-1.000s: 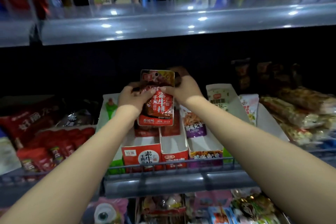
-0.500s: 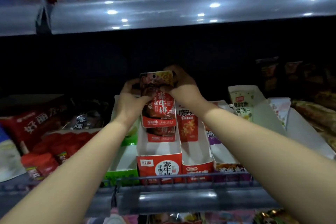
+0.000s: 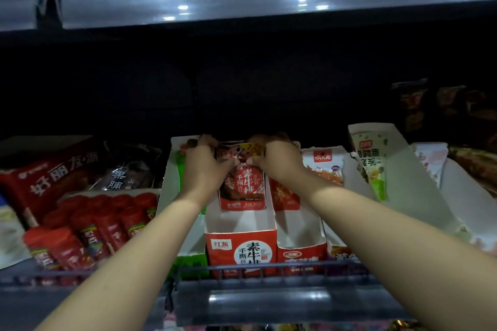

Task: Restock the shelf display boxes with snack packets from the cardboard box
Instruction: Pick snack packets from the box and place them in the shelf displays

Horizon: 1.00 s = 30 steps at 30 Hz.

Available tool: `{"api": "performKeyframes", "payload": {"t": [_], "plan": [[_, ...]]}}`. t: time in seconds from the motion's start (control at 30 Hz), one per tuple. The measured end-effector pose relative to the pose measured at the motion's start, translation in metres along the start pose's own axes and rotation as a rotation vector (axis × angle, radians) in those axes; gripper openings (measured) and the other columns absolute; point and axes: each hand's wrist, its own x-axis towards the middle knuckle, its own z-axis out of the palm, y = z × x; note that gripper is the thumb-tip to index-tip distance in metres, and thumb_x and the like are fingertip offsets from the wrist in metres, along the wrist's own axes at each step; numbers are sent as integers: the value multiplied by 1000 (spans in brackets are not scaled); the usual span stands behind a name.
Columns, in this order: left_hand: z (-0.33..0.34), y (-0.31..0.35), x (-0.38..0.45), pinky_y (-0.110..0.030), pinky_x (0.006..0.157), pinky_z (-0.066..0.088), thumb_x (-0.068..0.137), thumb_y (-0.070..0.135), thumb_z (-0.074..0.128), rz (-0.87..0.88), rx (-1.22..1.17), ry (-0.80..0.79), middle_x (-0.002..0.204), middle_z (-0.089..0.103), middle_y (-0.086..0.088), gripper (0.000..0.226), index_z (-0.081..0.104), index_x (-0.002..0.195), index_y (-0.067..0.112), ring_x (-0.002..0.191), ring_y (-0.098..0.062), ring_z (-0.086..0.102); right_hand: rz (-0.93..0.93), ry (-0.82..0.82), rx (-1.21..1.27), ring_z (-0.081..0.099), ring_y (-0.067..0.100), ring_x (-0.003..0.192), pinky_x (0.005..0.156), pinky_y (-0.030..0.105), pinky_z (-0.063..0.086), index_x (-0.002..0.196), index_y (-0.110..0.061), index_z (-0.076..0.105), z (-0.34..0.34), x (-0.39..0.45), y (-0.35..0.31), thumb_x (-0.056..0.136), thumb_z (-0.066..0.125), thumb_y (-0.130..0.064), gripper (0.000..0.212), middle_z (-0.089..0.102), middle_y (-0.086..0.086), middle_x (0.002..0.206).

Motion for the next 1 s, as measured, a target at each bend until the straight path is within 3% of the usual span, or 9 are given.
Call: {"api": "performKeyframes", "payload": {"t": [0.07, 0.13, 0.23, 0.33, 0.47, 0.63, 0.87, 0.93, 1.0], "plan": [[0, -1, -2, -9, 58, 33, 78, 20, 75, 5, 24, -5, 115, 62, -6, 52, 51, 123, 8, 96, -14, 57, -20, 4, -54, 39, 23, 127, 93, 32, 34, 134, -36, 46, 2, -2, -1, 88, 59, -39, 48, 51, 3, 131], [1, -1, -5, -7, 52, 33, 80, 20, 74, 8, 36, -8, 107, 56, -2, 50, 51, 124, 8, 84, -7, 49, -39, 9, -42, 40, 23, 126, 93, 31, 36, 135, -33, 47, 4, -3, -1, 89, 61, -35, 48, 48, 2, 135], [3, -2, -8, -9, 73, 37, 81, 24, 72, 1, 57, 10, 111, 39, 1, 50, 50, 125, 12, 84, -7, 43, -22, 49, 57, 49, 22, 118, 90, 27, 41, 134, -23, 49, 9, -4, -1, 86, 66, -30, 52, 45, 5, 135], [4, -2, -9, -23, 81, 38, 82, 25, 72, -25, 62, 7, 128, 38, -10, 51, 48, 125, 12, 92, -13, 42, -29, 69, 69, 48, 23, 118, 93, 28, 43, 132, -17, 53, 11, -4, -2, 85, 67, -28, 50, 43, 7, 133], [2, 1, -9, -22, 82, 35, 83, 22, 71, -25, 65, 7, 126, 39, -12, 50, 47, 125, 11, 92, -13, 40, -56, 105, 79, 48, 24, 120, 95, 28, 41, 131, -15, 53, 7, -9, -1, 87, 64, -24, 47, 47, 8, 133], [-4, 4, -14, -24, 87, 37, 82, 28, 71, -42, 99, 6, 130, 38, -14, 56, 46, 129, 11, 110, -29, 50, -25, 116, 142, 54, 24, 113, 91, 27, 42, 124, -9, 59, 0, -21, -4, 88, 63, -24, 39, 54, 9, 127], [-3, 15, -30, -37, 99, 42, 83, 31, 68, -27, 176, -39, 125, 49, -8, 40, 50, 116, 17, 113, -26, 51, 5, 88, 179, 41, 23, 127, 103, 29, 33, 135, -17, 49, -12, -50, -6, 92, 57, -21, 44, 46, 7, 136], [1, 16, -32, -42, 106, 34, 89, 37, 58, 26, 310, -150, 133, 50, -4, 40, 50, 125, 23, 124, -25, 46, 10, 44, 166, 36, 23, 133, 110, 30, 28, 136, -18, 48, -13, -53, -6, 93, 55, -22, 44, 43, 5, 142], [3, 17, -34, -43, 115, 15, 95, 39, 47, 51, 478, -269, 148, 37, -1, 47, 39, 139, 24, 137, -22, 31, 36, 9, 183, 33, 23, 136, 112, 31, 27, 137, -17, 47, -14, -54, -4, 94, 53, -24, 44, 41, 4, 145]]}}
